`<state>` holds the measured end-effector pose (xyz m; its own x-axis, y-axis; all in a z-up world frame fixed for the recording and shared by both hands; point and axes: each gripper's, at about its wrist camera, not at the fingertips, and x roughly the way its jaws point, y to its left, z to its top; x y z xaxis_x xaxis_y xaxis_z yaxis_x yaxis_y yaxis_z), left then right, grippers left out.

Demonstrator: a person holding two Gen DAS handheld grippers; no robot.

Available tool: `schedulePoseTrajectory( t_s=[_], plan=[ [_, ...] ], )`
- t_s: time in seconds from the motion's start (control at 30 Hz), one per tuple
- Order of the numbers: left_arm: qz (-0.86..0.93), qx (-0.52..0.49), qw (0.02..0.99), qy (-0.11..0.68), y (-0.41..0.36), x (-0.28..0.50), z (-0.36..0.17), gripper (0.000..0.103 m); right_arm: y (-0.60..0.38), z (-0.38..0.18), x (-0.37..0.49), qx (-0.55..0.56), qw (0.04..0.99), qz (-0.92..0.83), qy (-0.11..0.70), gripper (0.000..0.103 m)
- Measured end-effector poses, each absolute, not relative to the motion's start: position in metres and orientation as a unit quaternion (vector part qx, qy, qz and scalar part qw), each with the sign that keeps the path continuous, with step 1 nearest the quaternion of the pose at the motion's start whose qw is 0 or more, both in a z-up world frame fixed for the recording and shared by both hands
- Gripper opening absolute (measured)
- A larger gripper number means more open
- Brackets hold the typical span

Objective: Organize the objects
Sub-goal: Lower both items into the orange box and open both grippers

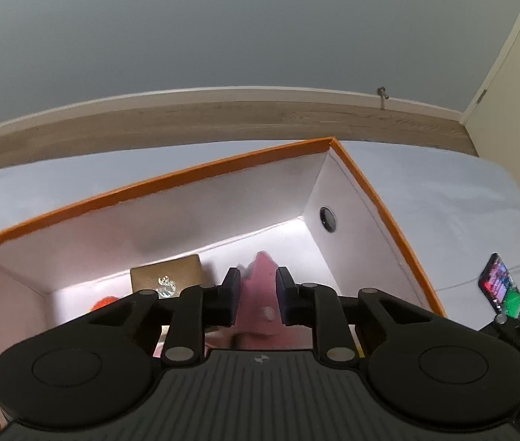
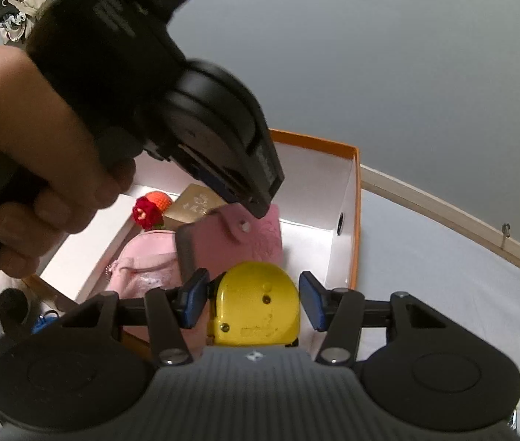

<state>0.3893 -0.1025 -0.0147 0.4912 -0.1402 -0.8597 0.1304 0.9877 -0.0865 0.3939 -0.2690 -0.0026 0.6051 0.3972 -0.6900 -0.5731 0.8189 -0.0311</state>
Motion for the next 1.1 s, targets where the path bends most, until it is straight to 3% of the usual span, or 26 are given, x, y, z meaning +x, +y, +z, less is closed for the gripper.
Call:
schedulePoseTrajectory(
  t_s=[1.1],
  plan=[
    [-0.077, 0.000, 0.866, 0.494, -0.097, 0.377, 0.003, 0.023, -0.272, 0.007, 0.380, -0.145, 0.889, 0.269, 0.342, 0.061]
  ],
)
